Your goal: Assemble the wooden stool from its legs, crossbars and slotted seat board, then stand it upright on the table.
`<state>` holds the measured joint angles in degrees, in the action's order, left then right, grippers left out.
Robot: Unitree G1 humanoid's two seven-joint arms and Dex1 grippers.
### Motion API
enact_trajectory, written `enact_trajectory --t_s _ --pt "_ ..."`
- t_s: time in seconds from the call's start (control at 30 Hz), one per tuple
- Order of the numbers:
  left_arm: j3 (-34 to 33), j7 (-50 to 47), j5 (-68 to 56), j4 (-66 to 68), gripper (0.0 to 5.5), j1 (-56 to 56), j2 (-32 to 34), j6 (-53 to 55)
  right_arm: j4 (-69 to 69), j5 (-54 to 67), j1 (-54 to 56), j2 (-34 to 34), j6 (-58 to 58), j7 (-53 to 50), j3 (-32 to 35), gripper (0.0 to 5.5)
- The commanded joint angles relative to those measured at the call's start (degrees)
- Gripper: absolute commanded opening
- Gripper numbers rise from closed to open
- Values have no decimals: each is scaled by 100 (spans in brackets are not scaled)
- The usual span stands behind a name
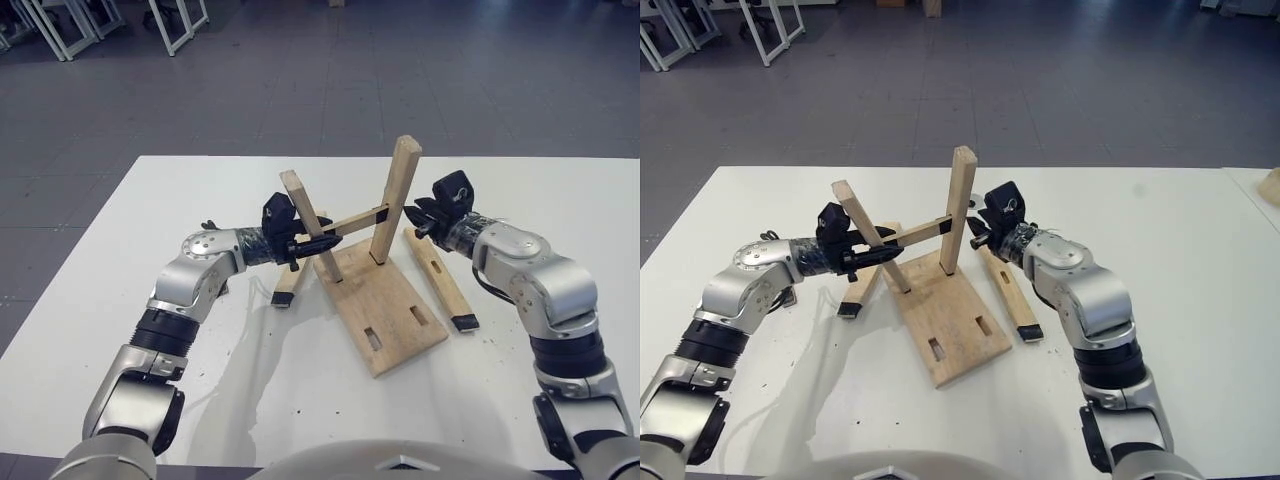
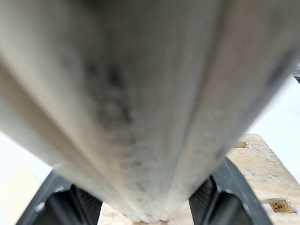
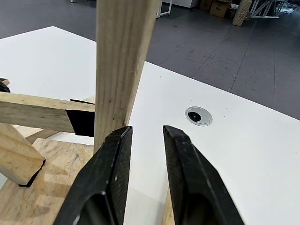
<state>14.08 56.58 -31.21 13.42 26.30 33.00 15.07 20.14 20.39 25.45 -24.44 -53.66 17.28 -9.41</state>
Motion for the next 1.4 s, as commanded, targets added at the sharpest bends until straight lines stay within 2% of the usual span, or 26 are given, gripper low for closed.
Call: enact_trajectory --t_s 0.03,0.13,0.23,0.33,0.43,0.53,0.6,0.7,0.73,0.9,1.07,1.27,1.33,1.4 --pt "1000 1262 1005 861 205 -56 -116 -399 1093 1051 -571 -1219 -360 2047 -316 124" --pt "984 1468 1156 1420 205 223 -235 -816 1631 1653 -1068 -2529 -399 3456 94 124" --pt "898 1483 1172 1798 205 593 -419 -1086 1737 1691 -1354 -2971 -143 4063 -131 124" --pt "860 1568 1263 2041 205 865 -555 -1414 1538 1247 -1455 -2621 296 4037 -833 124" --pt "868 1705 1383 2146 205 984 -605 -1635 641 144 -1313 -2152 1375 3901 -1750 124" --pt "852 1759 1417 2250 205 1132 -686 -1757 -302 -714 -1022 -1766 2322 3810 -2199 124" --pt "833 1743 1451 2304 205 1242 -731 -1866 -1027 -1155 -771 -1564 2905 3685 -2220 124" --pt "734 1673 1456 2389 205 1443 -864 -1922 -1350 -1322 -886 -1594 3211 3668 -2065 124" --pt "679 1562 1465 2424 242 1497 -917 -1896 -1316 -1372 -1047 -1640 3267 3677 -2087 120" --pt "390 1468 1667 2515 332 1582 -1046 -1914 -1147 -1520 -1472 -1593 3306 3644 -2172 120" --pt "305 1955 1800 2397 425 1654 -857 -1648 -1395 -1621 -1408 -1291 3224 3438 -2096 120" --pt "495 3166 1672 1340 431 1330 -101 -426 -1923 -1711 -1136 -928 3272 3220 -1930 120" --pt "476 3230 1829 1304 431 1366 177 -245 -2049 -1755 -1069 -824 3322 3190 -1928 120" --pt "302 2778 2183 1516 431 1464 493 -379 -2174 -1784 -946 -680 3353 3163 -1952 120"
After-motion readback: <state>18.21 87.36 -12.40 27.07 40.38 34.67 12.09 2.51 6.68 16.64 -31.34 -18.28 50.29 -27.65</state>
